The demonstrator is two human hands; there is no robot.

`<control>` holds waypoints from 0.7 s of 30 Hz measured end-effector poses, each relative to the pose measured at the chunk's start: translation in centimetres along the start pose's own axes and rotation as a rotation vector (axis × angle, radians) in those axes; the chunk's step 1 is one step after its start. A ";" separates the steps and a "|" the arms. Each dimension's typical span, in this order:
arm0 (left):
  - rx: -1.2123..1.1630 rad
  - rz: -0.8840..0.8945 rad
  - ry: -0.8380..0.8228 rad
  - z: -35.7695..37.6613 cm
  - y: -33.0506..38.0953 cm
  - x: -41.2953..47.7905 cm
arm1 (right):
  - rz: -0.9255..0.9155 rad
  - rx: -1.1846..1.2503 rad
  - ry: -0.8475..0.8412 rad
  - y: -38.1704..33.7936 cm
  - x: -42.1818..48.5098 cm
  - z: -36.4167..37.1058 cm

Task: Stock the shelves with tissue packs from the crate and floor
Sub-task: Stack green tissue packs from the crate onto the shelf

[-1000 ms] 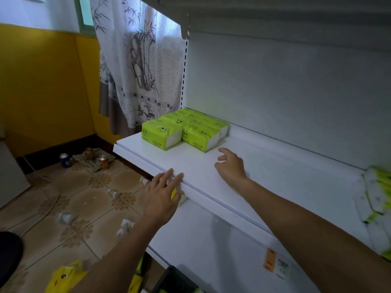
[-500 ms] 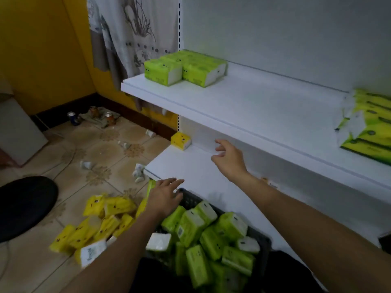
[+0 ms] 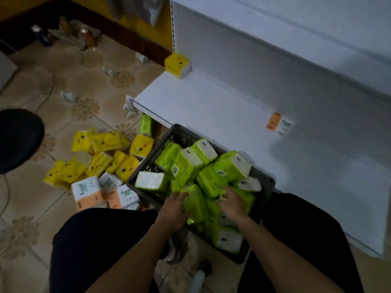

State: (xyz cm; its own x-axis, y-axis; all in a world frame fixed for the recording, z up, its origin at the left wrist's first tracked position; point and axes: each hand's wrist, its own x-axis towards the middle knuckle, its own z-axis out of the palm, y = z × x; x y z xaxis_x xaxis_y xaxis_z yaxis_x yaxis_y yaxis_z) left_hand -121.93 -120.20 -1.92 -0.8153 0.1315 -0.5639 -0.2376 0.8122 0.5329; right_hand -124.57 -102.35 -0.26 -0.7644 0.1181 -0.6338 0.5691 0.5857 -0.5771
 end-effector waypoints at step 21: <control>0.289 -0.031 0.018 0.1 -0.9 3.6 | 0.484 0.614 -0.321 2.6 -0.8 6.1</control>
State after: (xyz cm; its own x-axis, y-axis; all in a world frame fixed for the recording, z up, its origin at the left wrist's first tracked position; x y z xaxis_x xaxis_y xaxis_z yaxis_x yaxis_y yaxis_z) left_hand -124.59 -120.40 -4.54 -0.8200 0.0962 -0.5642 -0.1039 0.9444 0.3120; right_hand -120.67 -105.86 -4.39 -0.3237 -0.0438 -0.9452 0.9461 -0.0217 -0.3230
